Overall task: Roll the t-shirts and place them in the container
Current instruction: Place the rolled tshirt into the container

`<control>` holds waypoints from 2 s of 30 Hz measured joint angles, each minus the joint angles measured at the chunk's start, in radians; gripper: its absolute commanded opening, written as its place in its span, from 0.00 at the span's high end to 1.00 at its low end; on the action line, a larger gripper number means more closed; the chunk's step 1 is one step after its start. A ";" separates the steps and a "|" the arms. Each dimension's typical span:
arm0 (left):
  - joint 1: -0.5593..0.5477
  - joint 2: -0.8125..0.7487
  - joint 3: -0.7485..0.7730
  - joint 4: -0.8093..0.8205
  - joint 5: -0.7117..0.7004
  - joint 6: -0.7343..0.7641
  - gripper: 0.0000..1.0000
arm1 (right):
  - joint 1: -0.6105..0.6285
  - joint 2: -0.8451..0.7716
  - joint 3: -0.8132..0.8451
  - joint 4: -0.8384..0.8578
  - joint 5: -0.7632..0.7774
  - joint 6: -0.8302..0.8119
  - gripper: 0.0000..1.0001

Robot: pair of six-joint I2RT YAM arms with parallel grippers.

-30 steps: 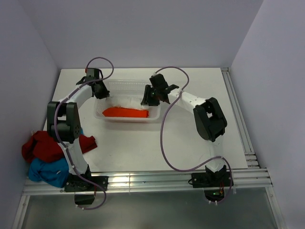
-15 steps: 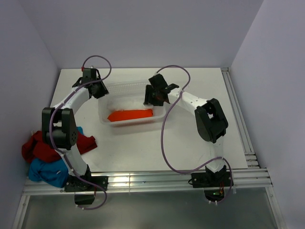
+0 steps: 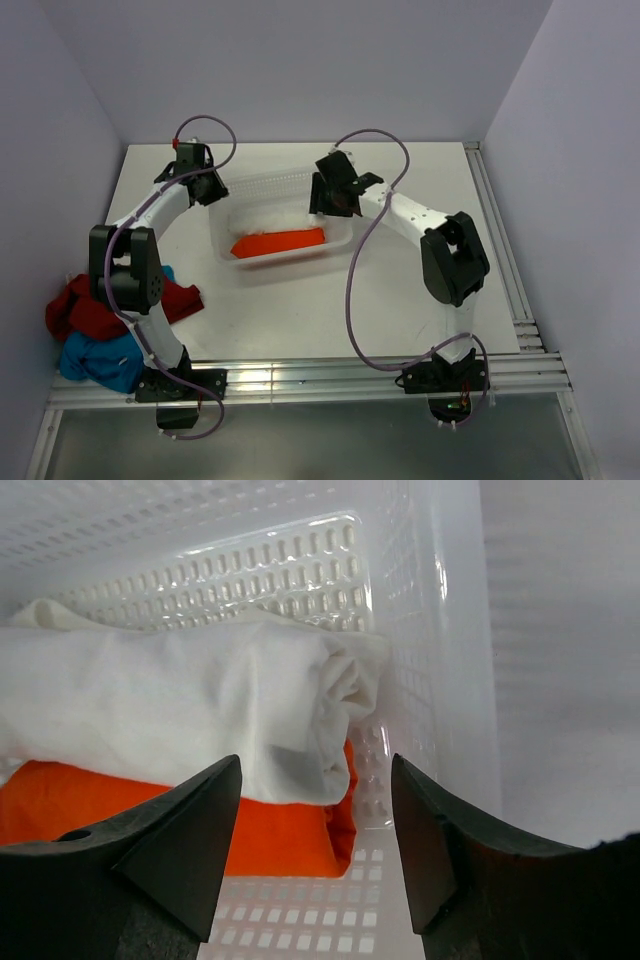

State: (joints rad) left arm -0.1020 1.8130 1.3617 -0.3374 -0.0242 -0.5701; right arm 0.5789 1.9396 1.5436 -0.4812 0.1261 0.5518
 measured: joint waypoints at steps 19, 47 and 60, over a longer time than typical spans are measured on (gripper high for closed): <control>-0.109 -0.056 -0.042 0.048 0.063 -0.010 0.68 | 0.000 0.023 0.017 0.077 -0.071 -0.026 0.80; -0.129 -0.275 -0.132 0.043 0.134 -0.037 0.41 | 0.000 -0.270 -0.123 0.093 -0.026 -0.010 0.50; -0.143 -0.714 -0.505 0.057 0.119 -0.103 0.00 | -0.003 -0.663 -0.543 0.133 0.051 0.002 0.12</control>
State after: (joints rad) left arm -0.2447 1.0992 0.8566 -0.2802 0.0948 -0.6727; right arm 0.5755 1.2762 1.0004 -0.3485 0.1776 0.5537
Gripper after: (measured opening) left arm 0.993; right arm 0.885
